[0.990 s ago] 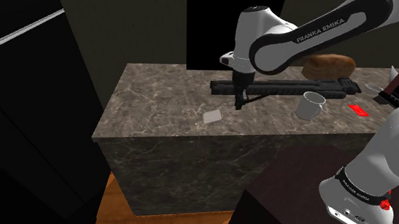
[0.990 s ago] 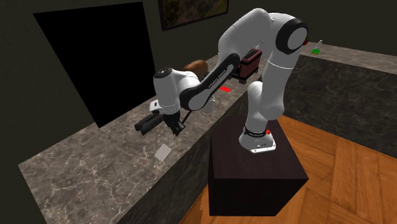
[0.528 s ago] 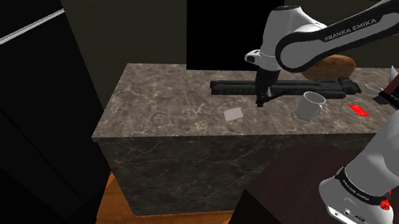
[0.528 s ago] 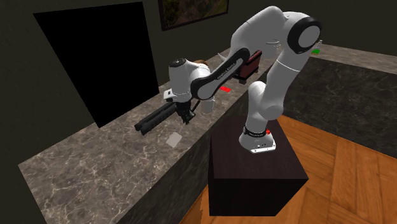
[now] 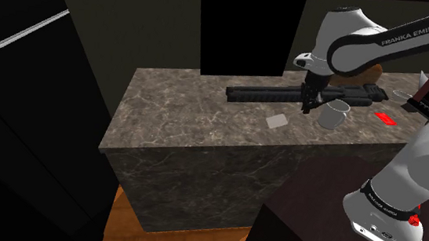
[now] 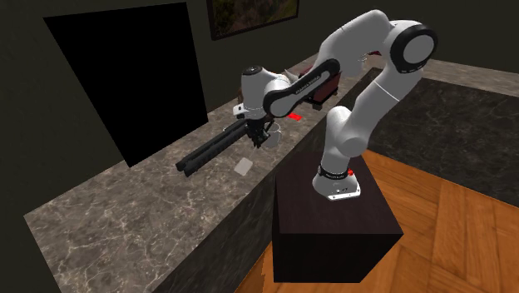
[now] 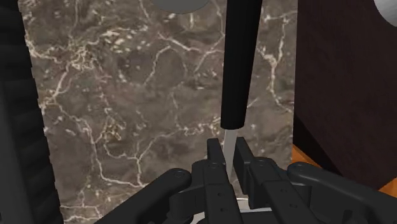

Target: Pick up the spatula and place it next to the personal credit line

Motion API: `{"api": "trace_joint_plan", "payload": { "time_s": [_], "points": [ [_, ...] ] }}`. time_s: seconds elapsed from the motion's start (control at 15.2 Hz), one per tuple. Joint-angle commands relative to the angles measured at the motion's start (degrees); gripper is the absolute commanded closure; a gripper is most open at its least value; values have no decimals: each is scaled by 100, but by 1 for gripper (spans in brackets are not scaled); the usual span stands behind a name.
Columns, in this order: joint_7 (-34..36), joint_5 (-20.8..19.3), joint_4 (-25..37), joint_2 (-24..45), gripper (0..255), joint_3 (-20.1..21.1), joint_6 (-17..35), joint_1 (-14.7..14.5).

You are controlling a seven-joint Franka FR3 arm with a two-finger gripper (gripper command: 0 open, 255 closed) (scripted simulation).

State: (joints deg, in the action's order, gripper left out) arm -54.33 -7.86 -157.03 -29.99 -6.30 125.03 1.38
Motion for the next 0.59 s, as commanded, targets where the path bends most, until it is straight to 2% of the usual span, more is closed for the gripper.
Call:
{"api": "trace_joint_plan", "payload": {
  "time_s": [0.0, 0.53],
  "points": [
    [-235, -156, -210, -248, 255, -181, -23, 175],
    [-1404, -950, -566, -904, 255, -1096, -208, 1095]
  ]
}}
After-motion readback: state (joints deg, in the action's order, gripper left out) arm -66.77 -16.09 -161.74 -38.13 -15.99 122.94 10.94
